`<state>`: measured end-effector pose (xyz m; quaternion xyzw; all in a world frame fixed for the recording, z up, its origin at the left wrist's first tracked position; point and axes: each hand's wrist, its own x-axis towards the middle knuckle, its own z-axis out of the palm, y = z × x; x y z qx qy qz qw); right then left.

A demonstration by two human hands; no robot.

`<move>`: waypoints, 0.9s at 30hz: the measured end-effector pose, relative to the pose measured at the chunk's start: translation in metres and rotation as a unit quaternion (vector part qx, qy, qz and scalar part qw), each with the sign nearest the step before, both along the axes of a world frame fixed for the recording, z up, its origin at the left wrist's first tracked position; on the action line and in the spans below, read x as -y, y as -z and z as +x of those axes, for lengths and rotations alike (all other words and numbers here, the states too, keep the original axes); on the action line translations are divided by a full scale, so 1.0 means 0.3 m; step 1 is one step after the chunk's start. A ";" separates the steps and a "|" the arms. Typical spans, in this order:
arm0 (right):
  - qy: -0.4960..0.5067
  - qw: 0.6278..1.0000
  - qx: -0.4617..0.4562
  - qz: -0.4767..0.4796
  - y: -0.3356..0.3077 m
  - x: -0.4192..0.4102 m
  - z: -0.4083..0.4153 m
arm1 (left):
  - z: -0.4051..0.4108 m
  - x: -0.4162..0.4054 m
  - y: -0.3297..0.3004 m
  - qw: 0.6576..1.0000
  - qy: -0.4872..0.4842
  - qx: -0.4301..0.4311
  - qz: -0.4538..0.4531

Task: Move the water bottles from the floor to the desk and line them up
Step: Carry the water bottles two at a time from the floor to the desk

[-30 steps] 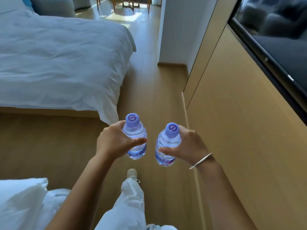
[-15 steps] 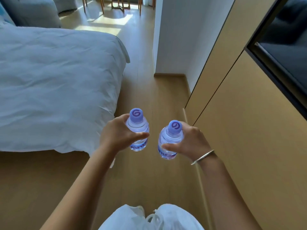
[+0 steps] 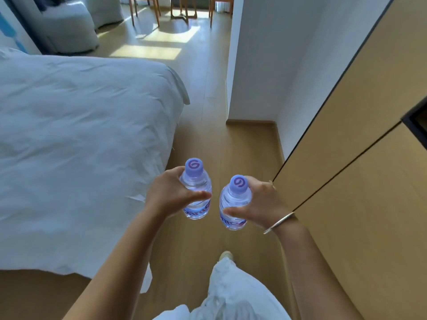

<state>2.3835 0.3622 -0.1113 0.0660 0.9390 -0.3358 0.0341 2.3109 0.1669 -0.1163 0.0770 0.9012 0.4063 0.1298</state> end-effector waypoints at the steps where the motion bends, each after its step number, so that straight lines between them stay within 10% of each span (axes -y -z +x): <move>1: -0.004 1.000 0.002 0.004 -0.003 -0.038 -0.069 | -0.060 -0.037 -0.006 1.000 -0.004 0.005 -0.001; 27: -0.022 1.000 0.001 -0.012 0.023 -0.323 -1.767 | -1.718 -0.292 -0.023 1.000 -0.026 0.006 -0.013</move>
